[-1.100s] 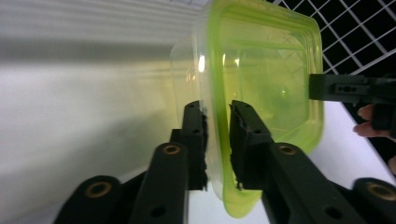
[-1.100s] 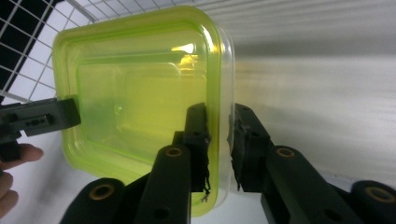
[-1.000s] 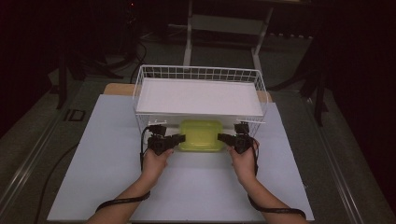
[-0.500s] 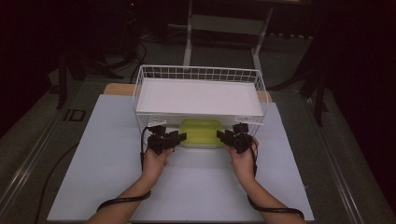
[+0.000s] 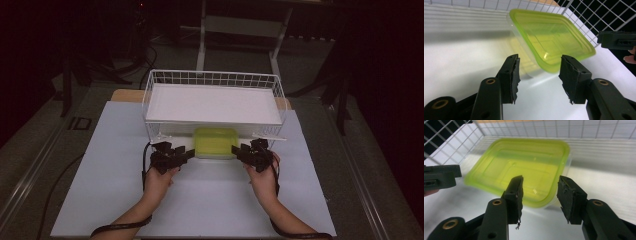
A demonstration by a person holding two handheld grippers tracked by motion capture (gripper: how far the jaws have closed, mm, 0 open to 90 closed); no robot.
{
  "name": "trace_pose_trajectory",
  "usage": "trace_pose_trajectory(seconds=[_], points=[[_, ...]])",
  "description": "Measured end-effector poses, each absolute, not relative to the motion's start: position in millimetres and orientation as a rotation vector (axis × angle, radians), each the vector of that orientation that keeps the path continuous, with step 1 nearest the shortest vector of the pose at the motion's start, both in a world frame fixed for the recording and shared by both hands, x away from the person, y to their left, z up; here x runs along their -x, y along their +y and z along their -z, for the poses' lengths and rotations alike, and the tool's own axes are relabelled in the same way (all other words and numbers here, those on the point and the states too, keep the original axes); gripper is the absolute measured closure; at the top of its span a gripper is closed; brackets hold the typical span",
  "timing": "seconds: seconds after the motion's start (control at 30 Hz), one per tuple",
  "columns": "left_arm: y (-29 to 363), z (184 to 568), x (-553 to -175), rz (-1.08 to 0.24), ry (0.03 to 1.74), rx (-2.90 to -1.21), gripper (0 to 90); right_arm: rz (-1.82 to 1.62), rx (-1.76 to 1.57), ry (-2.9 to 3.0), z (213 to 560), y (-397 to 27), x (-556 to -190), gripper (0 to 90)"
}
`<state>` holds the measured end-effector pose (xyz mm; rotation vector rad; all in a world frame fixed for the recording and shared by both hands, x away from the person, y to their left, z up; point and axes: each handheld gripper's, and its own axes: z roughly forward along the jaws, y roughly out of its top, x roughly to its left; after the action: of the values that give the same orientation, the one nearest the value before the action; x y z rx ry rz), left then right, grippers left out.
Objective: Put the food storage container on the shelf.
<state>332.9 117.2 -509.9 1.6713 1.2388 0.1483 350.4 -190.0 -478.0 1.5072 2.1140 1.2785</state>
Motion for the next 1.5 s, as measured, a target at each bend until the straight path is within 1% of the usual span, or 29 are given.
trace_pose_trajectory(seconds=[0.1, 0.13, 0.2, 0.23, 0.27, 0.33, 0.4, 0.47, 0.5, 0.6, 0.63, 0.67, 0.77, 0.83, 1.0, 1.33, 1.5], points=[[121, 508, -325, -0.132, 1.236, -1.673, 42.1, -1.275, -1.499, 2.127, 476, -189, -343, 59.5], [122, 506, -322, -0.129, 1.227, -1.679, 41.4, -1.279, -1.493, 2.133, 475, -189, -341, 60.0], [125, 504, -316, -0.099, 1.178, -1.695, 37.5, -1.279, -1.481, 2.146, 473, -188, -335, 64.5], [127, 502, -313, -0.1, 1.139, -1.702, 34.1, -1.281, -1.481, 2.15, 473, -187, -333, 65.0], [128, 500, -309, -0.114, 1.114, -1.719, 33.3, -1.287, -1.476, 2.156, 472, -186, -332, 71.0], [132, 496, -303, -0.119, 1.085, -1.718, 32.6, -1.287, -1.462, 2.189, 471, -183, -329, 74.8], [134, 494, -299, -0.111, 1.057, -1.71, 27.1, -1.278, -1.455, 2.216, 473, -179, -327, 82.2], [140, 490, -288, -0.178, 1.008, -1.695, 19.5, -1.259, -1.448, 2.236, 477, -174, -325, 88.4], [142, 489, -285, -0.193, 0.993, -1.691, 16.3, -1.254, -1.447, 2.243, 480, -172, -325, 89.5], [145, 488, -280, -0.226, 0.978, -1.692, 13.1, -1.25, -1.444, 2.259, 484, -169, -324, 89.9], [148, 488, -276, -0.256, 0.993, -1.705, 4.9, -1.24, -1.44, 2.272, 488, -164, -325, 89.9], [150, 489, -275, -0.266, 0.997, -1.708, 0.1, -1.235, -1.436, 2.278, 490, -162, -326, 90.0], [154, 495, -273, -0.29, 1.005, -1.691, 0.1, -1.217, -1.447, 2.295, 497, -156, -329, 90.0], [156, 500, -273, -0.272, 1.009, -1.675, 0.1, -1.21, -1.453, 2.305, 501, -152, -332, 89.9], [153, 508, -273, -0.293, 1.001, -1.688, 0.2, -1.182, -1.448, 2.311, 509, -140, -340, 89.9], [152, 506, -271, -0.337, 0.977, -1.671, 0.2, -1.153, -1.438, 2.296, 520, -122, -361, 89.8], [154, 507, -271, -0.33, 0.987, -1.673, 0.2, -1.158, -1.461, 2.268, 520, -121, -374, 89.6]])
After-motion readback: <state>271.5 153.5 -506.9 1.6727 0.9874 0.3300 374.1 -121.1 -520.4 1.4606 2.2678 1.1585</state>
